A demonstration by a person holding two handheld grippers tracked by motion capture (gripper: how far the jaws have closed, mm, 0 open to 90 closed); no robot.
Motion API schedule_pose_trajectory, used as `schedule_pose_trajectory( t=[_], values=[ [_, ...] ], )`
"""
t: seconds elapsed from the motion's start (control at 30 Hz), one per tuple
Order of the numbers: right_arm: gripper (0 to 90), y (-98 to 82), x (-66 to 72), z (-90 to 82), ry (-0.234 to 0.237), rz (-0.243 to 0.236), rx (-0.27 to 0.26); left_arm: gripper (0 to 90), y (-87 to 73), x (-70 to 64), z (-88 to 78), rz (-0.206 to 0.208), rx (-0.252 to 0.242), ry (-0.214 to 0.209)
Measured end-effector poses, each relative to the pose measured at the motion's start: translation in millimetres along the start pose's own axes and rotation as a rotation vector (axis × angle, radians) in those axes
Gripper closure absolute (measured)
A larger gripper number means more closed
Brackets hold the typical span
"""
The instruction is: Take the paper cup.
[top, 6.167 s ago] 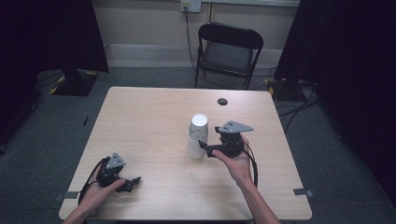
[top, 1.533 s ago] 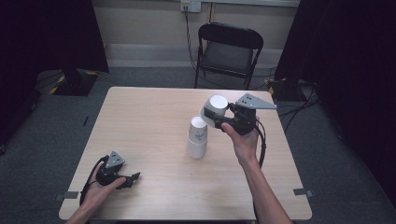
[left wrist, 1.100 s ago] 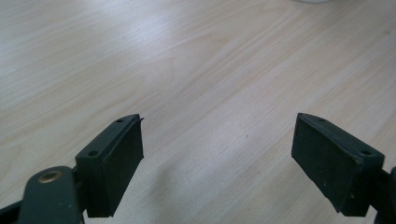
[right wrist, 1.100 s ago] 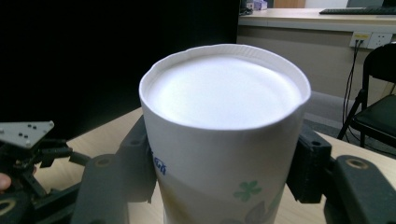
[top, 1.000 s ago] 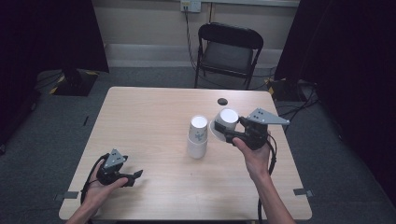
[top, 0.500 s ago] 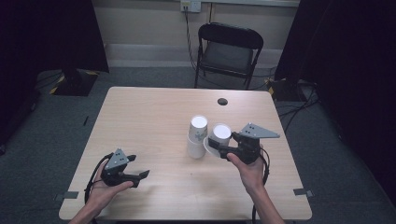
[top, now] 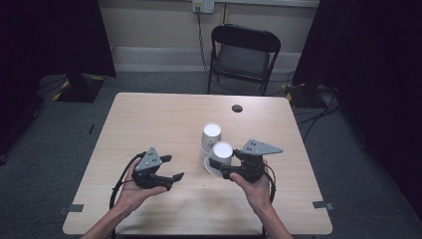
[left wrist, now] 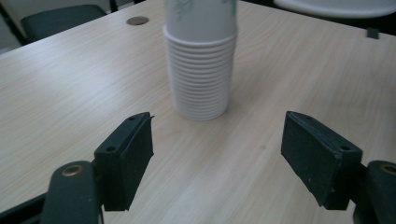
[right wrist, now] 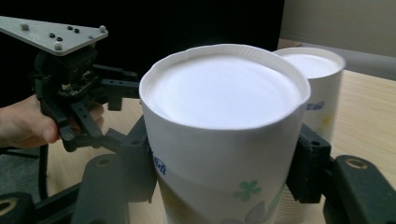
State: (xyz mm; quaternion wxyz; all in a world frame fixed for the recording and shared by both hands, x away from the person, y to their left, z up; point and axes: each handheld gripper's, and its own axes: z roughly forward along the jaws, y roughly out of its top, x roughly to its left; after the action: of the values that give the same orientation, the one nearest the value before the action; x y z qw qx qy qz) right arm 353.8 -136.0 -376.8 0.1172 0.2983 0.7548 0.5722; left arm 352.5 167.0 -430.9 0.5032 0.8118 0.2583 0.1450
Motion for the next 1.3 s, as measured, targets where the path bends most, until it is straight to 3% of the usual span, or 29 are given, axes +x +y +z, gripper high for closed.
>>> schedule_pose_trajectory(
  t=[0.03,0.13,0.23,0.3,0.6,0.97,1.1,1.2,1.23,1.3],
  values=[
    [38.4,-0.9,1.4,2.1,0.009,-0.002,0.002,25.4,-1.4,-1.9,3.3,-0.009,-0.007,-0.031],
    [38.2,-5.0,3.9,8.4,0.032,-0.012,0.017,26.8,-7.5,-11.0,9.8,-0.003,-0.027,-0.048],
    [37.9,-9.5,5.3,13.5,0.055,0.001,0.026,27.7,-9.6,-16.6,12.2,0.018,-0.018,-0.053],
    [37.7,-12.5,8.2,18.1,0.071,0.006,0.035,30.1,-8.4,-20.7,10.4,0.023,-0.056,-0.057],
    [37.3,-14.0,24.4,27.9,0.135,0.001,0.051,44.9,-9.3,-27.4,11.1,0.046,-0.089,-0.072],
    [37.1,-12.4,33.8,32.3,0.192,0.02,0.048,52.5,-10.1,-30.5,13.2,0.081,-0.098,-0.056],
    [37.1,-11.9,35.1,33.7,0.203,0.025,0.045,55.5,-10.3,-32.2,11.1,0.09,-0.122,-0.041],
    [36.8,-11.9,32.5,33.1,0.196,0.038,0.049,55.5,-11.1,-30.8,8.5,0.078,-0.146,-0.025],
    [36.7,-13.7,29.8,33.9,0.213,0.071,0.044,55.0,-11.3,-31.4,8.1,0.084,-0.153,-0.017],
    [36.7,-14.1,28.7,34.5,0.218,0.088,0.046,55.0,-11.3,-32.6,7.0,0.095,-0.161,-0.003]
  ],
)
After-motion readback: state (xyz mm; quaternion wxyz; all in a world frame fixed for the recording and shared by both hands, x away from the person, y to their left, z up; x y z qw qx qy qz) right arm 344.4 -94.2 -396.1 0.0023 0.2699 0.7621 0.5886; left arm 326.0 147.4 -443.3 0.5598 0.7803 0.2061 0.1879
